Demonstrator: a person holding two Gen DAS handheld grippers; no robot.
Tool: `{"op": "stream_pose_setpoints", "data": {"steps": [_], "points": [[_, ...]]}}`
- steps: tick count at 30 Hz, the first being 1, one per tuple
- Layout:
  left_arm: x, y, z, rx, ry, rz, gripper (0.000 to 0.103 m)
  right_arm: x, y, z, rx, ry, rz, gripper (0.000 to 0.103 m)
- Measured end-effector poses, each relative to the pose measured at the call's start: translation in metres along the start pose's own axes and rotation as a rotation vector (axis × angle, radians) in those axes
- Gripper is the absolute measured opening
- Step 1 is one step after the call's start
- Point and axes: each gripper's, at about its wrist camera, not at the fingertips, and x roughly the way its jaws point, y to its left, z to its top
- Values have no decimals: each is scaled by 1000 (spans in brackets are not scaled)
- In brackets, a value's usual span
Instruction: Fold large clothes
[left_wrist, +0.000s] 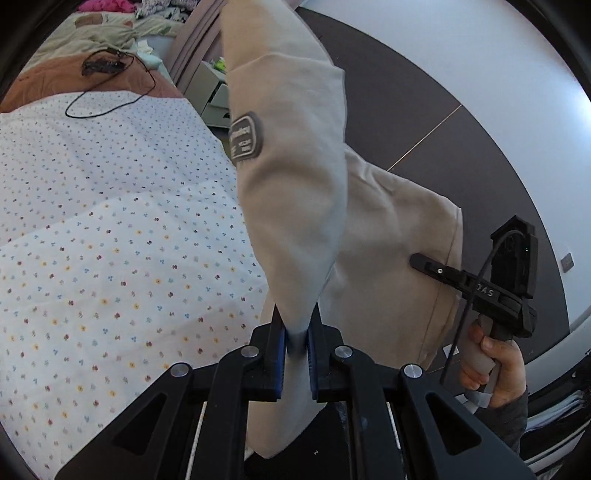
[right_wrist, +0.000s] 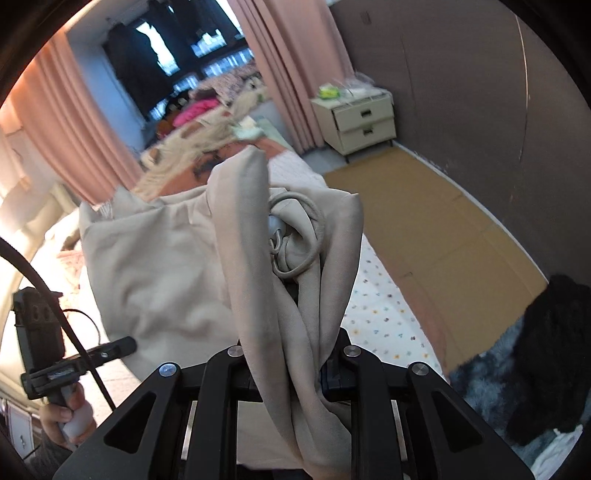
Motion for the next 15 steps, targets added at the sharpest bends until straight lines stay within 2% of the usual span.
{"op": "stream_pose_setpoints", "data": {"steps": [9, 12, 15], "points": [[47, 45, 26, -30, 28, 36, 12, 57, 8, 41, 36, 48, -91, 18], [65, 64, 29, -49, 37, 78, 12, 86, 10, 43, 52, 67, -133, 27], [86, 87, 25, -113, 91, 99, 12, 106, 19, 41, 33, 50, -178, 53]]}}
